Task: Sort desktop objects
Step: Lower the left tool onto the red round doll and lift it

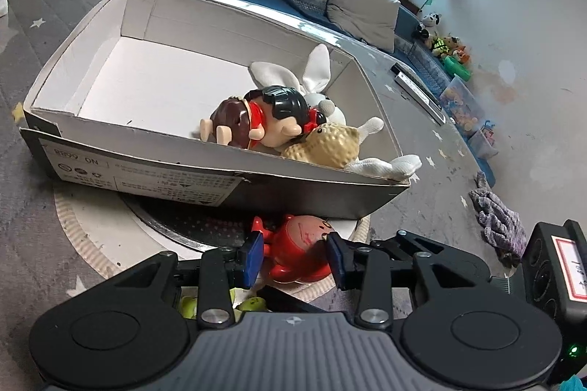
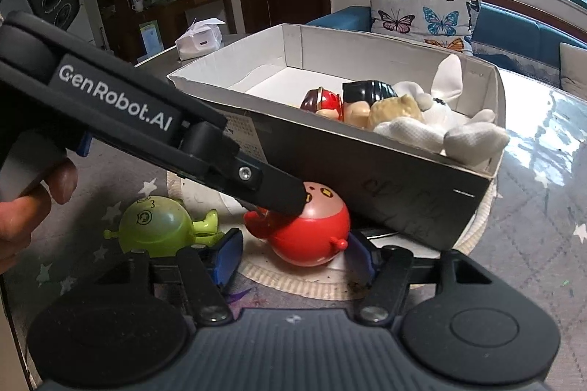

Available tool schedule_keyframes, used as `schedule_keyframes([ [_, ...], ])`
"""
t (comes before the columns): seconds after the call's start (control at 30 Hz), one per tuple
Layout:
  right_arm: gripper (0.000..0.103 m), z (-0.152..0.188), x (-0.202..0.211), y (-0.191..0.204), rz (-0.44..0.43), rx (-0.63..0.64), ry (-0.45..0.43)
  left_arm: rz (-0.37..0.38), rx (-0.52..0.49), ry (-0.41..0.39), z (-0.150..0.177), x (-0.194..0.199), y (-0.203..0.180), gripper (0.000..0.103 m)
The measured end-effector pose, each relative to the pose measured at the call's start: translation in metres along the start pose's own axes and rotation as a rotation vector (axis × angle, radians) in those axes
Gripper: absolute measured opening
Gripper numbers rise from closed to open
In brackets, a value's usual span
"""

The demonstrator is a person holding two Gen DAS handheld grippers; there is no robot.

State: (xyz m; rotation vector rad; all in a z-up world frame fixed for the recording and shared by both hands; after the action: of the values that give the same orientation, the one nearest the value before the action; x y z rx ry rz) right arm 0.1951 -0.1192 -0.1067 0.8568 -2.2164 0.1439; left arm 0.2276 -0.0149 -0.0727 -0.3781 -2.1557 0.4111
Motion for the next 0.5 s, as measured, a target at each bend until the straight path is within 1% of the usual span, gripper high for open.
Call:
schedule_keyframes([
  [0.23,0.061,0.0,-0.004,0.001,0.006,-0.003,0.006,0.021,0.02,0.017,0.003,-0.004,-0.001,0.041],
  [0.5,0.059,-0.002,0.007,0.006,-0.002,0.003,0.001,0.0,-0.022,0.033,0.005,-0.002,-0.008,0.041],
])
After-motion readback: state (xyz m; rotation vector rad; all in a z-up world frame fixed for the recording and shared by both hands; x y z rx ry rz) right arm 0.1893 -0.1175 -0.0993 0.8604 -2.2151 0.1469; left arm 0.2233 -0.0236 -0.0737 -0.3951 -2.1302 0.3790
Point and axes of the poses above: each gripper's, at about its wrist camera, not at the fingertips, and x roughly against the way its jaws point, y to its left, z to its underside, the point moved 9 cm from there along -x, roughly the way its jaws point, and after that the axes turned 4 degrees about -x, right-handed, at the moved point
